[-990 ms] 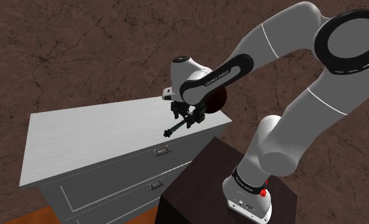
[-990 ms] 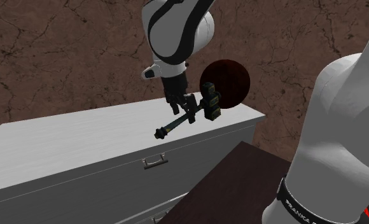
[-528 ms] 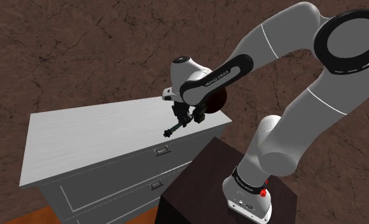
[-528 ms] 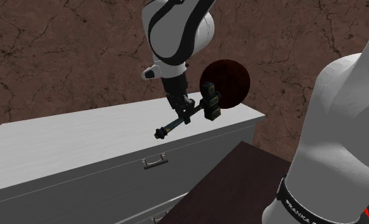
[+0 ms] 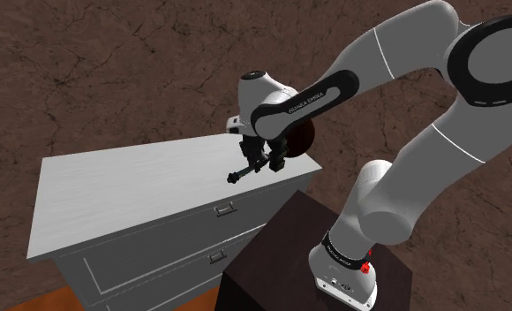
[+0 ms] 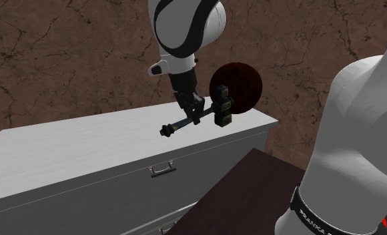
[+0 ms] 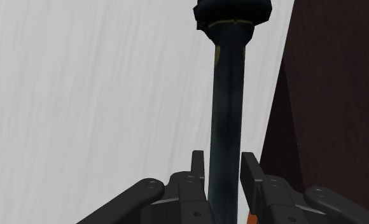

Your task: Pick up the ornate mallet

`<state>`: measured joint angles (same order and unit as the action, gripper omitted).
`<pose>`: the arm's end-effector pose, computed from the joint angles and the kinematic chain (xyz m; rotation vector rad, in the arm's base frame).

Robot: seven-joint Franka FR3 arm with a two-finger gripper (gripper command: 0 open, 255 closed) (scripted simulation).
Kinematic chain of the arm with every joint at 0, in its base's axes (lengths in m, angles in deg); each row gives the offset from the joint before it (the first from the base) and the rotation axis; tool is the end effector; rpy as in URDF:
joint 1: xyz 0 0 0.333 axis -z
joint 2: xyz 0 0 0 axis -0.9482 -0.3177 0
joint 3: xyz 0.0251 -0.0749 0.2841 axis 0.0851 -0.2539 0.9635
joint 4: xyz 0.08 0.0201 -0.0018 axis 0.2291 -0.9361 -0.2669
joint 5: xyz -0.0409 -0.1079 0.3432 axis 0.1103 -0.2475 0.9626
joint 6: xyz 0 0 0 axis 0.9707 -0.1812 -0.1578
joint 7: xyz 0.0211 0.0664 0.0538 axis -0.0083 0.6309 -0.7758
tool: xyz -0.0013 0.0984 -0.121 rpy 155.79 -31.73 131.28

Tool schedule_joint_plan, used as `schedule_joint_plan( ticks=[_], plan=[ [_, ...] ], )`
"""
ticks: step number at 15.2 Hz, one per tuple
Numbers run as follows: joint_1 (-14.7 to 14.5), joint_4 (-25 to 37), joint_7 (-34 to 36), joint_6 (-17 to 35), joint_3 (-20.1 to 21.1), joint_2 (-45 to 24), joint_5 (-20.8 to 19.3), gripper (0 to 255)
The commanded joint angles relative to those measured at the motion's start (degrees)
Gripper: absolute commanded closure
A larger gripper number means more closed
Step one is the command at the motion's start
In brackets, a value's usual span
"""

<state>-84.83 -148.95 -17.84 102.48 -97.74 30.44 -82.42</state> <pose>0.3785 -0.0092 0.2781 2.3366 1.9488 -0.3195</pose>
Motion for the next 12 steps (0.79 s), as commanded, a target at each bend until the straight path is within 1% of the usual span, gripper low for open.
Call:
schedule_joint_plan(
  ticks=[1, 10, 12],
  plan=[
    [-0.1, 0.7, -0.3, -1.7, 0.1, 1.0, 0.2, 255],
    [-0.3, 4.1, -1.6, -9.8, 0.8, 5.8, 1.1, 255],
    [-0.3, 4.2, -1.6, -9.9, 0.8, 5.8, 1.2, 255]
  ],
)
